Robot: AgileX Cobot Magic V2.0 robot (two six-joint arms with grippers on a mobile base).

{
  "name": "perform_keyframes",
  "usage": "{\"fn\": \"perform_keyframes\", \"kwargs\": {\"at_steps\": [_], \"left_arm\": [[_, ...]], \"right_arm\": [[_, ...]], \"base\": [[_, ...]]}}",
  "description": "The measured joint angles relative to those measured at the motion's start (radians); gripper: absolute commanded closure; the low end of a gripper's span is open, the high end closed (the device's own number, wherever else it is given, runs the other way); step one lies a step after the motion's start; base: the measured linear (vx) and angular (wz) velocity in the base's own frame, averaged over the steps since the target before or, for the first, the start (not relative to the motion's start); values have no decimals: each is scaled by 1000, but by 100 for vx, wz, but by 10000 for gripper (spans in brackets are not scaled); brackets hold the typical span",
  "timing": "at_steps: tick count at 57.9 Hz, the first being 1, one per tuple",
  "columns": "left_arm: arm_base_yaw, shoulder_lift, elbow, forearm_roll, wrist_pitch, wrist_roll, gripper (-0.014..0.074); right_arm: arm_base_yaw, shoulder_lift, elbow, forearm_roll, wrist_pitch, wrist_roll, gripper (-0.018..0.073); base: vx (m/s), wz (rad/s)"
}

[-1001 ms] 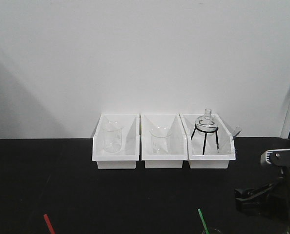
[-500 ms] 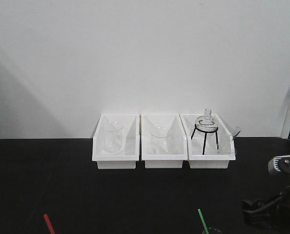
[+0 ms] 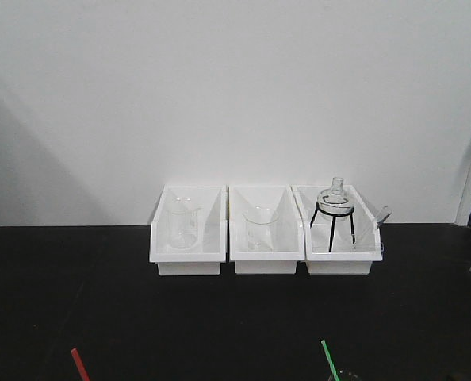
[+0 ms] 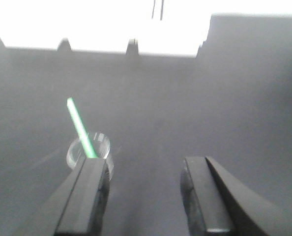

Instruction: Sort red and green spoons into left cabinet

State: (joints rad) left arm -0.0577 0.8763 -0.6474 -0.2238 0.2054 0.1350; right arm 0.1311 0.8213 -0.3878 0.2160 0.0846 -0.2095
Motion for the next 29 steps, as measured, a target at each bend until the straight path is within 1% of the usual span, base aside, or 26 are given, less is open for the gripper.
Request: {"fn": "perform_keyframes", "kwargs": {"at_steps": [5, 15, 20, 21, 29], "left_arm": [[0, 0, 0, 0, 6, 0, 48], [0, 0, 0, 0, 27, 0, 48], [0, 0, 0, 0, 33, 0, 48], [0, 0, 0, 1, 38, 0, 48], [0, 0, 0, 1, 38, 0, 48]], "right_arm": [[0, -2, 2, -14, -39, -16, 114], [0, 20, 2, -20, -91, -29, -46], [0, 42, 2, -20, -118, -32, -104], [0, 71, 3, -20, -156, -32, -119], [0, 78, 3, -20, -168, -27, -99]], "base": [[0, 0], [0, 0], [0, 0], [0, 0], [0, 0]]}}
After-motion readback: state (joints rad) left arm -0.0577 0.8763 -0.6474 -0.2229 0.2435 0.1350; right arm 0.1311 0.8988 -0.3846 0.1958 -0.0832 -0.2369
